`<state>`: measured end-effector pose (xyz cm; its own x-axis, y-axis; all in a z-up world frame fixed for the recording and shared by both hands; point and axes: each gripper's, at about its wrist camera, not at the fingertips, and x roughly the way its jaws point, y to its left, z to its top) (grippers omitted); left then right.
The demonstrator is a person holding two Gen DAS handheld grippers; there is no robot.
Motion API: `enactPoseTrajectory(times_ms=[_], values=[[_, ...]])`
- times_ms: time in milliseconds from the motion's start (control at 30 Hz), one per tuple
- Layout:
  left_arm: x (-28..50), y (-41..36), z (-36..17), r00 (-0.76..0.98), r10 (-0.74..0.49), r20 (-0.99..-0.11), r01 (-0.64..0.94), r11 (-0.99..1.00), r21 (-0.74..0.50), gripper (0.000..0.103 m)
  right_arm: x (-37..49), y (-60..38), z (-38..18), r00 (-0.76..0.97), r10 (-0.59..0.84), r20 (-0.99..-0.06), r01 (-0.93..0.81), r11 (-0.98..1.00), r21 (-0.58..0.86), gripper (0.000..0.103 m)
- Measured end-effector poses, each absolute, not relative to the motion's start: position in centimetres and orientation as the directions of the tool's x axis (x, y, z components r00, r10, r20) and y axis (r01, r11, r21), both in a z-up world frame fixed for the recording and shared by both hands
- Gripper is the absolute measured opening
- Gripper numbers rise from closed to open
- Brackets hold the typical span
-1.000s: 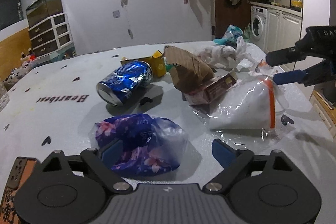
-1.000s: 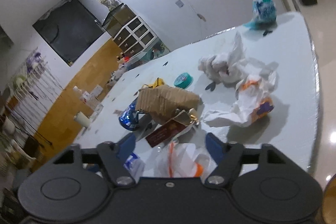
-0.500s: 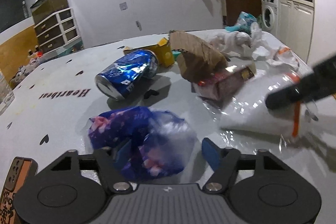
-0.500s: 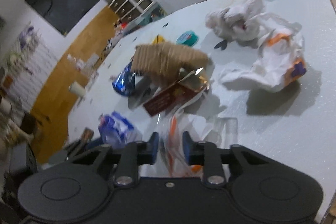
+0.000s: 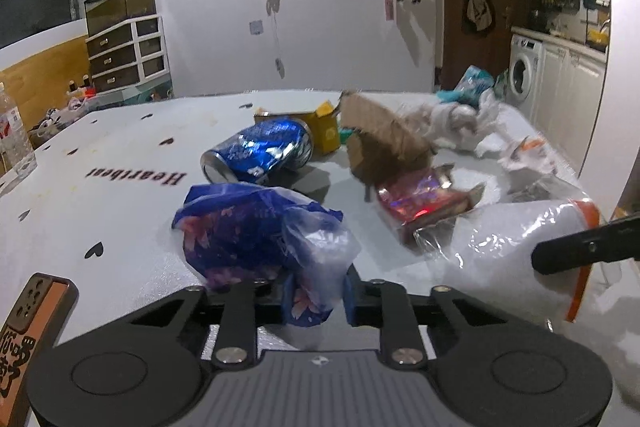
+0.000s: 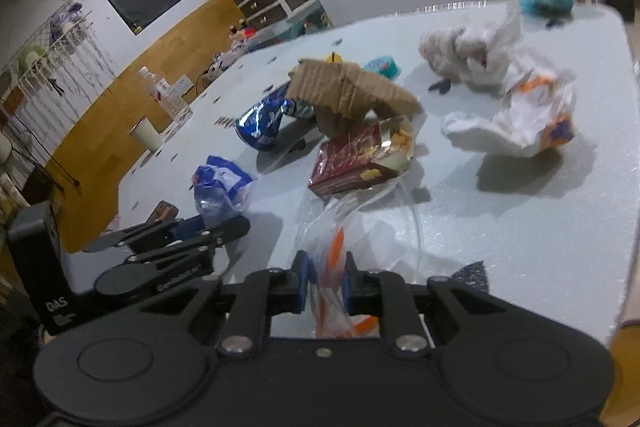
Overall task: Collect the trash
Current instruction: 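Grasp the blue-purple bag with the left tool while the right tool grasps the clear bag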
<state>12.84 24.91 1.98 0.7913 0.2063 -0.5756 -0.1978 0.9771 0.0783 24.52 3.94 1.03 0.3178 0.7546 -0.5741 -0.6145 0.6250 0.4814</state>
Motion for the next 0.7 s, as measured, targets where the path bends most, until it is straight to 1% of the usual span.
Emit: enactPoseTrajectory(times_ms=[133, 300, 500, 700], values=[[11.6, 23.5, 3.1, 0.812, 0.174, -0.558, -0.175, 0.983, 0.051, 0.018, 22.9, 3.2, 2.4, 0.375, 0.743, -0.555, -0.649, 0.638, 0.415, 0.012], [10.0, 21.5, 4.7, 0.841, 0.145, -0.521, -0.155, 0.988, 0.026, 0.017, 20.7, 2.1, 4.3, 0.439, 0.725, -0.531, -0.686, 0.652, 0.323, 0.011], [8.2, 19.3, 6.9, 0.872, 0.126, -0.474, -0.140, 0.990, 0.005, 0.016, 18.0, 0.4, 6.5, 0.556, 0.669, -0.494, -0.692, 0.701, 0.172, 0.011], [6.8, 16.9, 8.4, 0.892, 0.094, -0.442, -0.111, 0.994, -0.013, 0.016, 16.0, -2.3, 7.7, 0.638, 0.620, -0.457, -0.652, 0.750, 0.108, 0.011]])
